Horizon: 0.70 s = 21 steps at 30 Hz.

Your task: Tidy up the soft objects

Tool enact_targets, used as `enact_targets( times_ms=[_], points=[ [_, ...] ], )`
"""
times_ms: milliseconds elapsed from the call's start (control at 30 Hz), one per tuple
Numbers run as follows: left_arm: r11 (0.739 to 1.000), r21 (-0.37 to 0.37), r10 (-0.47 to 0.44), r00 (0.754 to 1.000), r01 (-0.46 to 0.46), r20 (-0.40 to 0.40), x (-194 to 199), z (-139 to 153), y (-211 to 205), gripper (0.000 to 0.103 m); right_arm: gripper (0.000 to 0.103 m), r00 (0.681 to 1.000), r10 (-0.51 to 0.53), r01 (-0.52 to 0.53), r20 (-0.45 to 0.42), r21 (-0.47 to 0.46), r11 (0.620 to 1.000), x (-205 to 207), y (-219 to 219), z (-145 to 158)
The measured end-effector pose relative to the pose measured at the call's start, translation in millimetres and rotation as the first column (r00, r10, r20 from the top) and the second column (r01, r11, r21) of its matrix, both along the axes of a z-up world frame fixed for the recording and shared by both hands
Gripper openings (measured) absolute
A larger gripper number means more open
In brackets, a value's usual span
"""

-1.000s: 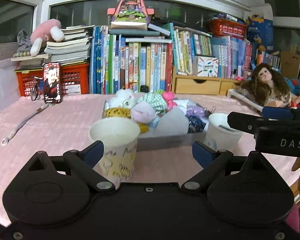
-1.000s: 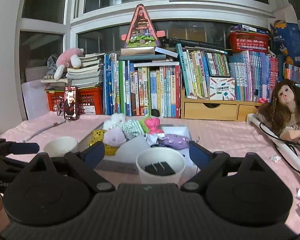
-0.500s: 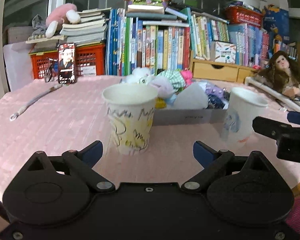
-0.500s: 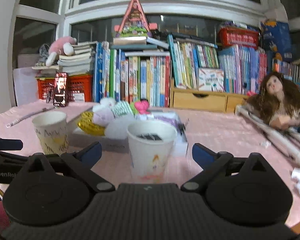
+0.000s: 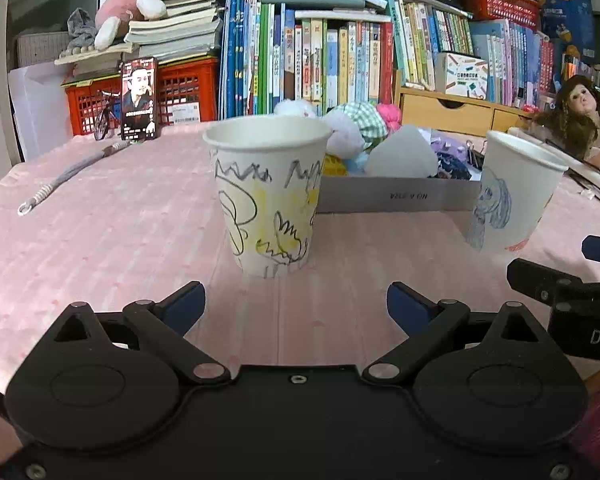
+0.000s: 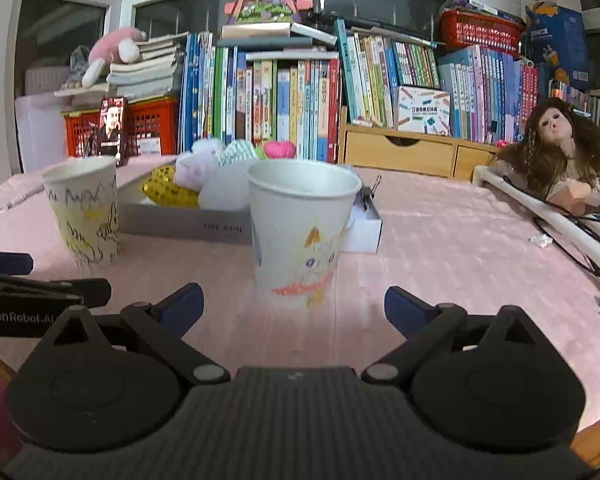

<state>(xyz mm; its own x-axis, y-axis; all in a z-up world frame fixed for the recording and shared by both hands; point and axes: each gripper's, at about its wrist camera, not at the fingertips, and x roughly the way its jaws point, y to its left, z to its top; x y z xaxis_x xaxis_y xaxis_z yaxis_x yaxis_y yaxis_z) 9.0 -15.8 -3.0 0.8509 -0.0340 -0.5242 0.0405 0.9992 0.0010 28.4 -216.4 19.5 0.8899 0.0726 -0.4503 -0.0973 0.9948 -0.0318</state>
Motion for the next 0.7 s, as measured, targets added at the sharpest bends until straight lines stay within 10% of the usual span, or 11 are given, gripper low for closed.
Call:
enact_targets(
  times_ms=[700],
  points=[
    [1.0, 0.007, 0.0, 1.0, 0.0, -0.018, 5, -8, 1, 0.103, 0.101, 0.997, 0.009, -0.009, -0.077, 0.0, 1.0, 9, 3, -16]
  ],
)
